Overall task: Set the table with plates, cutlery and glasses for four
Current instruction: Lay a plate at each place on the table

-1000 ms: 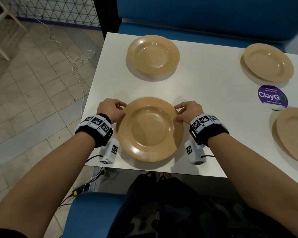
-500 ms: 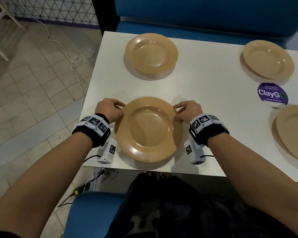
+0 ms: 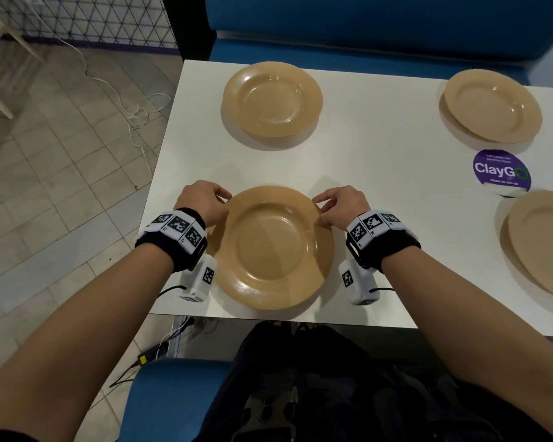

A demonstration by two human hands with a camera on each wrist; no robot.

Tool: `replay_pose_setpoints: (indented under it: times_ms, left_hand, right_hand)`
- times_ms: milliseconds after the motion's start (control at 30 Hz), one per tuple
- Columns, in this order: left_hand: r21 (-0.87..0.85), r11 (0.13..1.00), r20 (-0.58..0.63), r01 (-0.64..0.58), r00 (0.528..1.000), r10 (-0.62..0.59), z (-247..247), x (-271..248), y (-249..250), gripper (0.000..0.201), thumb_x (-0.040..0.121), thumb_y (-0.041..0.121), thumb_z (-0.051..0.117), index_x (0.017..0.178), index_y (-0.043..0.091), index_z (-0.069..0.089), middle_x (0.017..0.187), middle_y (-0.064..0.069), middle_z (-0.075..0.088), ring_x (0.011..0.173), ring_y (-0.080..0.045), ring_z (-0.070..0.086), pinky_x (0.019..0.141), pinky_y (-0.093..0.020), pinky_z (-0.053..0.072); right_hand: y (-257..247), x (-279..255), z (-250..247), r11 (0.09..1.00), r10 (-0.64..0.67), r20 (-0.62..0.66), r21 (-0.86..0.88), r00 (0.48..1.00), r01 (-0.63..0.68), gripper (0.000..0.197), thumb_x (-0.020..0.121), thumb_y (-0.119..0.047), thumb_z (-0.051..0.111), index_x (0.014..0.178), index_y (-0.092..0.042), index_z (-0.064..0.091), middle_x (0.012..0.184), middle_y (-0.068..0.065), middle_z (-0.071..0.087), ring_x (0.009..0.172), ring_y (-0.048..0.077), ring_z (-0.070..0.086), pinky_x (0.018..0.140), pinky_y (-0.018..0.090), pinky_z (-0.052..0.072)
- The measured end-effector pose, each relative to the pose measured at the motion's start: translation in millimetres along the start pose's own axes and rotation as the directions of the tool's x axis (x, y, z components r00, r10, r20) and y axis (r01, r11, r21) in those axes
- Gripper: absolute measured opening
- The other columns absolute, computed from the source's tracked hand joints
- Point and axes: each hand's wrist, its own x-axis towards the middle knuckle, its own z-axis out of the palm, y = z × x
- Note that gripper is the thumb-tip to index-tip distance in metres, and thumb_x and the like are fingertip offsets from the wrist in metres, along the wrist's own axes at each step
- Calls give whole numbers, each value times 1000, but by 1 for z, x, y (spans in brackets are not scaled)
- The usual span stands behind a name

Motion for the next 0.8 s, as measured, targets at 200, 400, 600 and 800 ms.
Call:
replay_pose_setpoints:
  times_ms: [200, 400, 600, 800]
  left_hand:
    - [11, 999, -53, -42, 998, 43, -4, -3, 17, 35, 79, 21, 65, 113, 26, 66, 112, 4, 67, 104, -16, 61, 90, -29, 47]
    - [-178, 965, -110, -193, 978, 175, 1, 1, 91, 37, 82, 20, 64, 119, 22, 61, 116, 3, 64, 106, -13, 57, 87, -20, 39]
    - [-306, 902, 2, -304, 948, 320, 63, -5, 208, 41, 84, 22, 65, 124, 21, 55, 117, 1, 61, 101, -12, 55, 90, -25, 44]
    - [-317, 892, 126, -321, 918, 375, 169, -34, 334, 45, 82, 27, 67, 126, 24, 53, 118, 3, 61, 106, -15, 58, 91, -27, 47]
  right_hand:
    - [-1, 4, -6, 1000, -17, -19, 22, 1000, 17, 44, 69, -15, 79, 111, -22, 67, 100, 3, 71, 83, 15, 61, 89, 29, 52]
    - [9, 8, -56, 995, -23, -122, 95, 992, 35, 40, 78, -22, 74, 117, -21, 64, 106, 1, 69, 89, 11, 57, 81, 21, 43]
    - [73, 14, -136, 980, 76, -265, 198, 961, -23, 43, 79, -25, 72, 120, -21, 61, 110, 0, 68, 98, 14, 59, 83, 21, 41]
    - [186, 21, -231, 983, 131, -323, 161, 937, -82, 46, 76, -25, 74, 120, -19, 62, 108, 2, 68, 106, 18, 61, 92, 26, 44]
